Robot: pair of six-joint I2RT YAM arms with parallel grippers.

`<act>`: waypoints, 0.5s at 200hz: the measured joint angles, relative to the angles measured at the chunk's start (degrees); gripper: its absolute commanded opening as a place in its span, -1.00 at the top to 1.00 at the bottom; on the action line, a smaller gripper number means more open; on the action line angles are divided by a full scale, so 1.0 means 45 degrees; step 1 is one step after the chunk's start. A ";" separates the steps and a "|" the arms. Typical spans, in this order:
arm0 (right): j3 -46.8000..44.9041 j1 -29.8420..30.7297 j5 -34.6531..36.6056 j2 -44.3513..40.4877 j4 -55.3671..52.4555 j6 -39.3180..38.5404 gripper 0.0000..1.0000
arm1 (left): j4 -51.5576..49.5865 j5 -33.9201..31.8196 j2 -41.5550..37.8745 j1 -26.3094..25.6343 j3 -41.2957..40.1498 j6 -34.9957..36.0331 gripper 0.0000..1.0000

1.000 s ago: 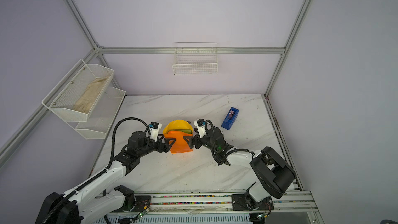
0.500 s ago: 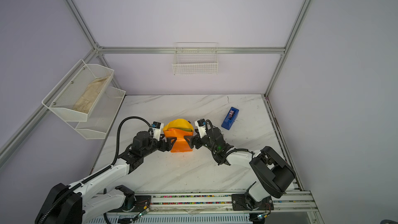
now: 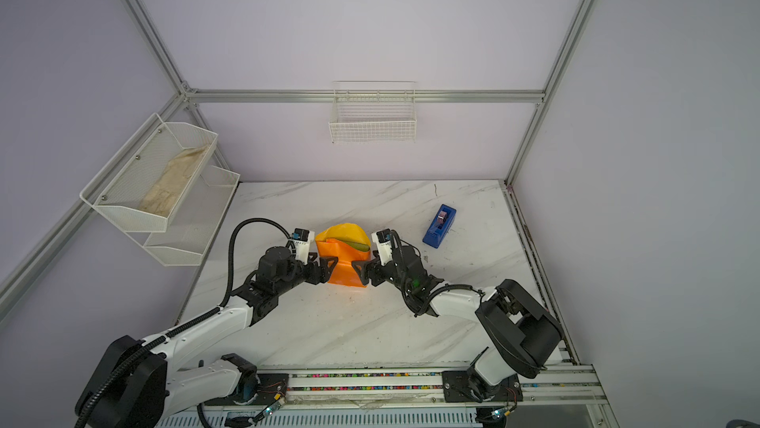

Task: Wrap a gift box in wrapping paper
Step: Fold the wrapping paper for the gift box.

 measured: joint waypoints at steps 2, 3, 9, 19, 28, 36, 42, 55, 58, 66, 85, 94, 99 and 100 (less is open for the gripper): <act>0.0010 0.0010 0.0019 0.0000 -0.0015 0.0039 -0.74 | -0.0015 -0.0005 -0.0010 0.0000 0.0000 0.0015 -0.75; 0.0015 0.0015 0.0019 0.0000 -0.0019 0.0053 -0.74 | -0.0019 -0.0005 -0.0019 0.0000 0.0000 0.0029 -0.76; 0.0044 0.0034 0.0165 -0.0015 -0.0024 0.0136 -0.74 | -0.0083 -0.0019 -0.0068 0.0000 0.0000 0.0049 -0.78; 0.0083 0.0053 0.0359 -0.0063 -0.0107 0.0287 -0.74 | -0.0209 -0.0063 -0.0219 -0.0005 0.0000 0.0219 -0.81; 0.0087 0.0058 0.0520 -0.0189 -0.0185 0.0384 -0.74 | -0.0355 -0.0107 -0.0379 -0.0010 0.0000 0.0291 -0.84; 0.0087 0.0063 0.0651 -0.0340 -0.0287 0.0442 -0.74 | -0.0471 -0.0131 -0.0534 -0.0010 0.0015 0.0432 -0.86; 0.0102 0.0068 0.0743 -0.0466 -0.0355 0.0491 -0.74 | -0.0607 -0.0136 -0.0602 -0.0010 0.0078 0.0505 -0.86; 0.0253 0.0068 0.0933 -0.0651 -0.0573 0.0573 -0.74 | -0.0933 -0.0141 -0.0607 -0.0010 0.0350 0.0787 -0.88; 0.0316 0.0068 0.0981 -0.0670 -0.0617 0.0583 -0.74 | -0.1010 -0.0141 -0.0583 -0.0010 0.0432 0.0840 -0.88; 0.0471 0.0068 0.1059 -0.0675 -0.0719 0.0617 -0.74 | -0.1141 -0.0136 -0.0505 -0.0010 0.0670 0.1044 -0.88; 0.0821 0.0068 0.1219 -0.0656 -0.0991 0.0646 -0.72 | -0.1311 -0.0126 -0.0199 -0.0010 0.1239 0.1428 -0.89; 0.0976 0.0078 0.1302 -0.0583 -0.1088 0.0661 -0.71 | -0.1355 -0.0126 -0.0034 -0.0010 0.1447 0.1593 -0.89; 0.1064 0.0083 0.1336 -0.0515 -0.1146 0.0665 -0.71 | -0.1375 -0.0131 0.0049 -0.0010 0.1525 0.1666 -0.89; 0.1088 0.0083 0.1350 -0.0495 -0.1156 0.0670 -0.71 | -0.1384 -0.0131 0.0073 -0.0010 0.1554 0.1676 -0.89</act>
